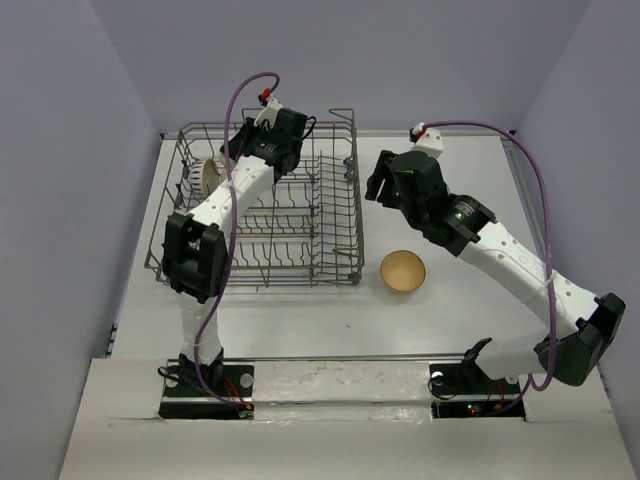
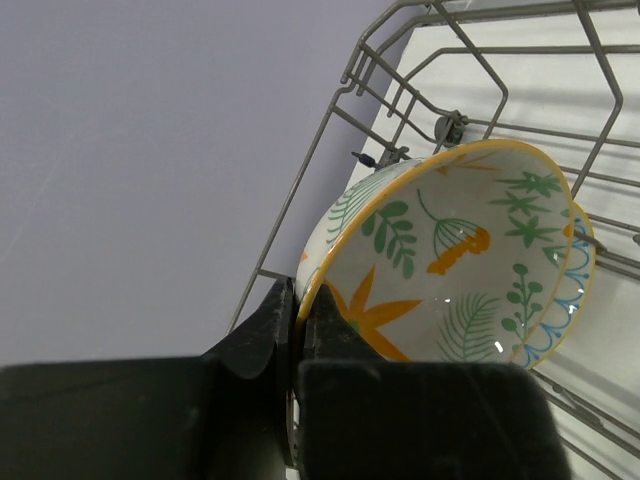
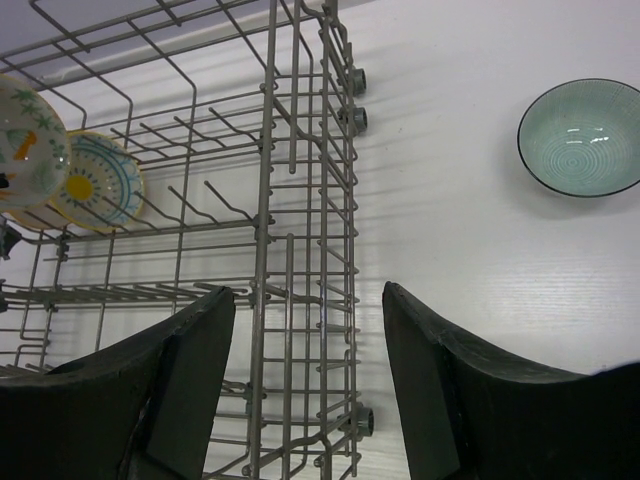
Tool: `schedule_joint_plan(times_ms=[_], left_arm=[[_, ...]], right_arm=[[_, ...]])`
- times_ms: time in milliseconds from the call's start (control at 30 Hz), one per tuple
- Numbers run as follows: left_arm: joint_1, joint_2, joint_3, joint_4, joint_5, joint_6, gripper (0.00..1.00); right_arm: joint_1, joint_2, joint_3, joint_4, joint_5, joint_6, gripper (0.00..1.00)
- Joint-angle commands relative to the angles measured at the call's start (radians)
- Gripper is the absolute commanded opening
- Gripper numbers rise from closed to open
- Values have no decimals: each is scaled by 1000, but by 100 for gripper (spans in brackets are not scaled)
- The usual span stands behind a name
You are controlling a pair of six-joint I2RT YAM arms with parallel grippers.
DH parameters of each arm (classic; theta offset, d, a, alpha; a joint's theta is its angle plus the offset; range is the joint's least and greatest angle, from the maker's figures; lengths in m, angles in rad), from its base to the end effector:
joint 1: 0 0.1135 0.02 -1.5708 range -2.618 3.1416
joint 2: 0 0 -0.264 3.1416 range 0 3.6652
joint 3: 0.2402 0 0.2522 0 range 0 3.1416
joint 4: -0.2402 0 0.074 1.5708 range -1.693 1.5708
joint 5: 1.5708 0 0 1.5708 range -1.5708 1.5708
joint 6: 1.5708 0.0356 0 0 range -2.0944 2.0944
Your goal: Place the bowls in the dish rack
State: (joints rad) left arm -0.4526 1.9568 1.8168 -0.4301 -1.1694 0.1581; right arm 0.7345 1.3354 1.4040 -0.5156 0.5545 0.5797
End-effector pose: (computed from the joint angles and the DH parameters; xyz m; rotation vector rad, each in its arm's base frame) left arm 0.4139 -0.1648 0.3359 -0.0799 1.9078 1.0316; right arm 0.2298 0.1823 0.4018 0.1954 1.9498 0.3072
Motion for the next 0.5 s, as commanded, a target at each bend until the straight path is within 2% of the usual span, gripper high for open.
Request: schedule_joint_plan(times_ms=[0, 467], left_arm=[[-15, -24, -10, 79, -96, 44, 0], [-34, 30, -11, 110, -113, 97, 0]], right_arm=[[8, -28, -7, 49, 33, -3, 66], [8, -38, -23, 58, 38, 0, 66]])
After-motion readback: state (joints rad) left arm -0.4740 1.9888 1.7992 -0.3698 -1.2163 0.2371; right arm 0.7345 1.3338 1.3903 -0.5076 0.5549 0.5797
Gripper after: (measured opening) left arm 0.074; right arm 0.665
